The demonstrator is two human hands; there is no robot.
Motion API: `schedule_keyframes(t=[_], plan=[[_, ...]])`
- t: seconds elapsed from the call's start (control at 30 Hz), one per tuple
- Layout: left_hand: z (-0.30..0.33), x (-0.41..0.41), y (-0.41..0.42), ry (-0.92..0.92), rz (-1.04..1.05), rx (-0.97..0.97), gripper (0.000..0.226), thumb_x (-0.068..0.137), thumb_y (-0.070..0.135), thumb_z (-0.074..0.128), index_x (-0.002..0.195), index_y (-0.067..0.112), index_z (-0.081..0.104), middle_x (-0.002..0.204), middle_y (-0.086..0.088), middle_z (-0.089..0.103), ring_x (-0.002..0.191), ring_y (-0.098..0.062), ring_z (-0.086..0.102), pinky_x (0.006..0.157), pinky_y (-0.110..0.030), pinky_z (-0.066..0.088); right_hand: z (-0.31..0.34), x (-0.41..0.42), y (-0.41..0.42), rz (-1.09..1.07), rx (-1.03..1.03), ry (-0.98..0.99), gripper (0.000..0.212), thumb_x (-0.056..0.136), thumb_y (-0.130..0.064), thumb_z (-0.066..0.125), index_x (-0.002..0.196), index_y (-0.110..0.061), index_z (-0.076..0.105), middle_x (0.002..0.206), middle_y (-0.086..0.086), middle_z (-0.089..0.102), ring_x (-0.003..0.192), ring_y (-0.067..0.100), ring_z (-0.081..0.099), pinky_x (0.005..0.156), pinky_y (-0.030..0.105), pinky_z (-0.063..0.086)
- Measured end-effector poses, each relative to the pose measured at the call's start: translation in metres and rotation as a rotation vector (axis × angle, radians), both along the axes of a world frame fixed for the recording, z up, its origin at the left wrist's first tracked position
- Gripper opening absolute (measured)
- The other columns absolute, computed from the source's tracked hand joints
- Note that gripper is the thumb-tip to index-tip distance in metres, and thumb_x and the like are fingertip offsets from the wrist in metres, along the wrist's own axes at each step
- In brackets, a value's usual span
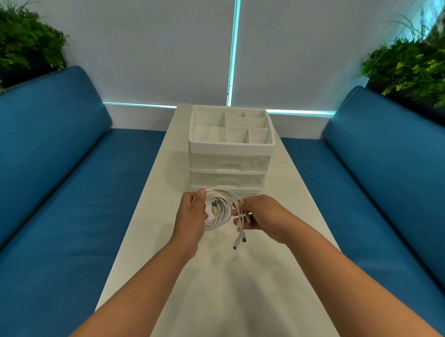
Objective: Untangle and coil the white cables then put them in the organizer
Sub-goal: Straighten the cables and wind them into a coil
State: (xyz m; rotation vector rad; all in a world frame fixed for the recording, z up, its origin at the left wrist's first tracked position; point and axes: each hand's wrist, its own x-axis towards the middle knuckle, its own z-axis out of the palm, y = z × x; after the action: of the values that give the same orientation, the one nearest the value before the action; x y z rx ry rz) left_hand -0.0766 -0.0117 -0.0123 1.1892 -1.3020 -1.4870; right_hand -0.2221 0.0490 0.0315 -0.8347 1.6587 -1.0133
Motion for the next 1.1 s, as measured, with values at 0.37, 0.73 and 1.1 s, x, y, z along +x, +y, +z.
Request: schedule_keyframes(t=[0.37, 0.73, 1.1], plan=[[0.0, -0.009, 0.021, 0.128, 0.036, 0.017, 0.028, 0.105, 0.042, 0.033, 0.112, 0.019, 0.047, 0.089, 0.005, 0.049, 0.08, -0.009, 0.048, 0.069, -0.021, 0.037, 0.0, 0.03, -0.012, -0.459, -0.166, -0.388, 0.018, 0.093, 0.008, 0.051, 0.09, 0.001, 0.068, 0.078, 0.012, 0.065, 0.07, 0.022, 0.058, 0.066, 0.028, 0.049], [-0.004, -0.008, 0.024, 0.133, 0.016, -0.06, 0.025, 0.106, 0.038, 0.031, 0.111, 0.019, 0.046, 0.085, 0.005, 0.047, 0.078, -0.01, 0.048, 0.065, -0.019, 0.041, -0.016, 0.042, -0.007, -0.548, -0.21, -0.14, 0.013, 0.089, -0.005, 0.064, 0.098, -0.01, 0.072, 0.076, -0.002, 0.068, 0.055, 0.003, 0.055, 0.049, 0.011, 0.041], [-0.002, -0.01, 0.028, 0.023, -0.106, -0.198, 0.025, 0.107, 0.033, 0.032, 0.115, 0.013, 0.044, 0.092, 0.008, 0.054, 0.066, 0.014, 0.053, 0.059, -0.005, 0.042, -0.017, 0.027, 0.002, -0.403, -0.19, 0.062, 0.014, 0.081, -0.007, 0.075, 0.094, -0.003, 0.073, 0.078, 0.012, 0.072, 0.056, 0.013, 0.064, 0.055, 0.02, 0.054]])
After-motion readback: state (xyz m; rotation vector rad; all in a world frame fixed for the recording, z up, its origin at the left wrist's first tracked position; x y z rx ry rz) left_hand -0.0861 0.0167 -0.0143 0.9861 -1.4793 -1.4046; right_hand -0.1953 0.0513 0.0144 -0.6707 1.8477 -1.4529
